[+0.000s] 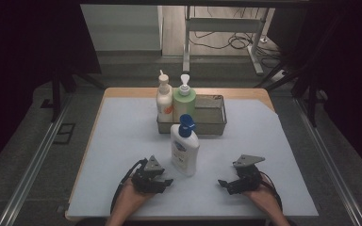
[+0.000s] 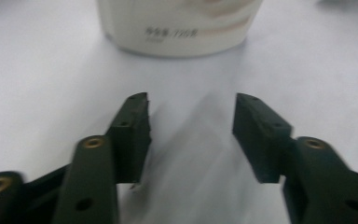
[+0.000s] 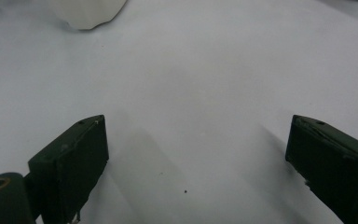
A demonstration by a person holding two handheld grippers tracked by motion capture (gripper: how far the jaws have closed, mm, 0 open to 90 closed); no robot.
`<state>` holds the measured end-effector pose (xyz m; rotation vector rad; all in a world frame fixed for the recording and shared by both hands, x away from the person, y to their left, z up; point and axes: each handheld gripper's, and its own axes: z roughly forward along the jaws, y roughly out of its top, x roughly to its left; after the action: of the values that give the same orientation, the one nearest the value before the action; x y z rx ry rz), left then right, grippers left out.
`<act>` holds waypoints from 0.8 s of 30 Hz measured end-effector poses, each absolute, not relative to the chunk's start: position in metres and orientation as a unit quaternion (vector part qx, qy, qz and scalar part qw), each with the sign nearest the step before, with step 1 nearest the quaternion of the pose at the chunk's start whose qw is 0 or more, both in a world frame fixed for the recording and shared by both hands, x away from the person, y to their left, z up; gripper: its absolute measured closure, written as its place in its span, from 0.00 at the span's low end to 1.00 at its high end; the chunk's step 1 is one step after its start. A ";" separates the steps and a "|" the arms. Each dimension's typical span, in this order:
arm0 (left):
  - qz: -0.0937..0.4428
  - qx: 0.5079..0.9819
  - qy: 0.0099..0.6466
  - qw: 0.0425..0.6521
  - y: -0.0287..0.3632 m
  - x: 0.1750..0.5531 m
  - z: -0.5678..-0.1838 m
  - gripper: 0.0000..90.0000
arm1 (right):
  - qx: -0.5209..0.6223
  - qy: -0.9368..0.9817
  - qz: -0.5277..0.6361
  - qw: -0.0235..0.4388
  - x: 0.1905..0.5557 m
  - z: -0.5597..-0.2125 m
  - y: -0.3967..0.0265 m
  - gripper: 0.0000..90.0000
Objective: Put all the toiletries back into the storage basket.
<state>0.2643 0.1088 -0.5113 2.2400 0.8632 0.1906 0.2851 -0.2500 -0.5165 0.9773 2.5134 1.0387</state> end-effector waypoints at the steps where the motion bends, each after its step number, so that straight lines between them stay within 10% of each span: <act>1: 0.073 0.867 0.339 0.358 0.111 0.263 -0.512 0.44 | 0.335 0.862 0.360 0.124 0.285 -0.515 -0.250 0.07; 14: 0.091 0.850 0.380 0.353 0.131 0.248 -0.517 0.17 | 0.313 0.862 0.383 0.115 0.281 -0.498 -0.240 0.00; 24: 0.114 0.844 0.393 0.347 0.138 0.243 -0.519 0.14 | 0.307 0.859 0.394 0.115 0.280 -0.482 -0.231 0.00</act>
<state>0.2428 0.1378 -0.5195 2.1887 1.0204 0.2951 0.2799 -0.2314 -0.4821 0.9006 2.5162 1.1531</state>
